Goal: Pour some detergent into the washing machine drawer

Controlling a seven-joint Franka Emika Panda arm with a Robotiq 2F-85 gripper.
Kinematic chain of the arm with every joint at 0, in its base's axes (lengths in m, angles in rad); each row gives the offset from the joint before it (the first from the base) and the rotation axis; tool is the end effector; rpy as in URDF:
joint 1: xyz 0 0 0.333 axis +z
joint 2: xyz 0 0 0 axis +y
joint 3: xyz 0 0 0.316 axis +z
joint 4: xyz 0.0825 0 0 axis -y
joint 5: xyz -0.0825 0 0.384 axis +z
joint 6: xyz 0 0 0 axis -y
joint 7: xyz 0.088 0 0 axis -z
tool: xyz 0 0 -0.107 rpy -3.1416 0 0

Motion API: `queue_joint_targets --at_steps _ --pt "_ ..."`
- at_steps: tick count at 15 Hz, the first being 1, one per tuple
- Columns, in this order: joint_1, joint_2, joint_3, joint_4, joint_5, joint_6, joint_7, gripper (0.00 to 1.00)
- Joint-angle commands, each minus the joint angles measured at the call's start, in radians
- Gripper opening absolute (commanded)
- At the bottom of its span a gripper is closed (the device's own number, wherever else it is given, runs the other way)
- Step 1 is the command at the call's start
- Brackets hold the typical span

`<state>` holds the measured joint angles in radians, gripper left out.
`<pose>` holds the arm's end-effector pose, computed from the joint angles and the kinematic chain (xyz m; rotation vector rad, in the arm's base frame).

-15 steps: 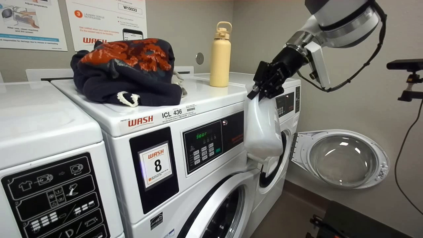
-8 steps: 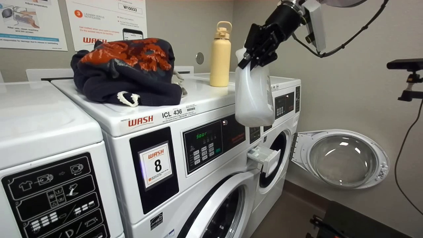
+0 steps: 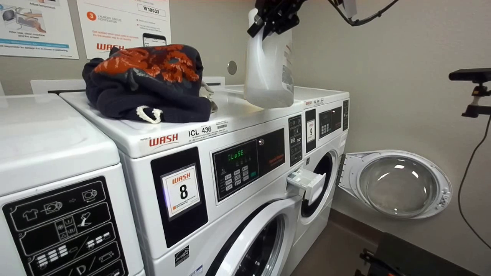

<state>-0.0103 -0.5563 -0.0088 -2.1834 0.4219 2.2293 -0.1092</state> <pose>0.4246 0.0035 0.6701 -2.6450 0.0882 -0.8531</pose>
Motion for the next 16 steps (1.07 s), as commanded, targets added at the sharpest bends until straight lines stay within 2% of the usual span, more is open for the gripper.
queue_joint_targets --at_steps 1,8,12,16 --pt "0.023 0.088 0.024 0.085 -0.075 0.144 0.031 0.06" --pt "0.002 0.269 0.074 0.121 -0.310 0.407 0.133 0.06" --pt "-0.011 0.323 0.079 0.114 -0.436 0.483 0.223 0.06" --pt "-0.025 0.327 0.078 0.089 -0.529 0.512 0.303 0.06"
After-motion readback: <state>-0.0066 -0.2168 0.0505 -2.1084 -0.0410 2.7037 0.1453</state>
